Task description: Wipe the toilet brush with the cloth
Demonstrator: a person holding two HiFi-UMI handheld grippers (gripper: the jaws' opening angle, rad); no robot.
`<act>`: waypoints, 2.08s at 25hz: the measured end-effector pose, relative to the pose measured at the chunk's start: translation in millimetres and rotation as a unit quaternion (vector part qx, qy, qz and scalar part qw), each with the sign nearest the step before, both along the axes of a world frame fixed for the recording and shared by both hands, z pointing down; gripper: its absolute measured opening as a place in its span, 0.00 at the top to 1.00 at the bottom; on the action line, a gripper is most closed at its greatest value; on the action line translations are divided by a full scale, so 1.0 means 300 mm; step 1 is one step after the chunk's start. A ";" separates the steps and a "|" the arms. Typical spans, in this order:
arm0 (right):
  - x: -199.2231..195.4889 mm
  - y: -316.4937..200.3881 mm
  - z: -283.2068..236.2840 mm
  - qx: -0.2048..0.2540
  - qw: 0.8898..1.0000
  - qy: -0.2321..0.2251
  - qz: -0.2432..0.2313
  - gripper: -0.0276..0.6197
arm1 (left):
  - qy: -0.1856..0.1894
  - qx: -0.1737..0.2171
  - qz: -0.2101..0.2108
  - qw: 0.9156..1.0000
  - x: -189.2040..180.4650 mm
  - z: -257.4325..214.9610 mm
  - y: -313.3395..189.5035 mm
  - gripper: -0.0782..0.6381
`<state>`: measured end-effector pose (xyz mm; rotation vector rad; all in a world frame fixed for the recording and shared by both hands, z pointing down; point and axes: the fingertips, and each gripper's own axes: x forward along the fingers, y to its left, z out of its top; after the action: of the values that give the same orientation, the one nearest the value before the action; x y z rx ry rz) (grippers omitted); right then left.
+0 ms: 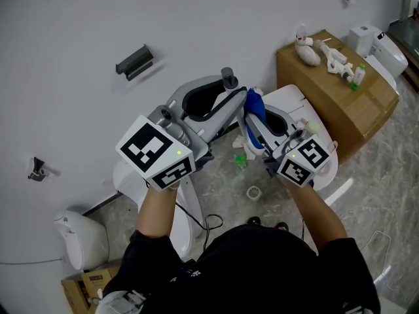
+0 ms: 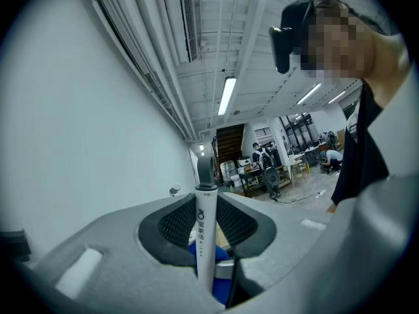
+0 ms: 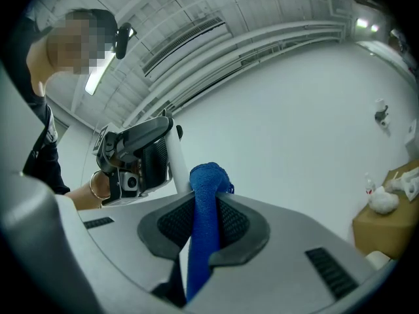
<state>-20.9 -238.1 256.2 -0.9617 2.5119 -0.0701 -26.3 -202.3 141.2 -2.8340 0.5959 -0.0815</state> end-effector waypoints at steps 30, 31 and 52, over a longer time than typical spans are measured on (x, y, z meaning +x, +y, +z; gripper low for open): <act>0.020 -0.040 0.176 -0.059 0.998 -0.012 0.029 0.86 | 0.008 0.001 0.010 1.000 0.016 -0.049 0.032 0.75; 0.021 -0.042 0.183 -0.060 0.998 -0.011 0.030 0.86 | 0.009 0.001 0.010 1.000 0.016 -0.049 0.032 0.75; 0.026 -0.108 0.341 -0.108 0.993 0.018 0.040 0.86 | 0.021 -0.002 0.013 1.000 0.018 -0.063 0.026 0.75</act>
<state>-12.9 -270.6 358.6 -1.1573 2.5335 -0.3069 -21.0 -194.4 122.3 -2.8531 0.5669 -0.0185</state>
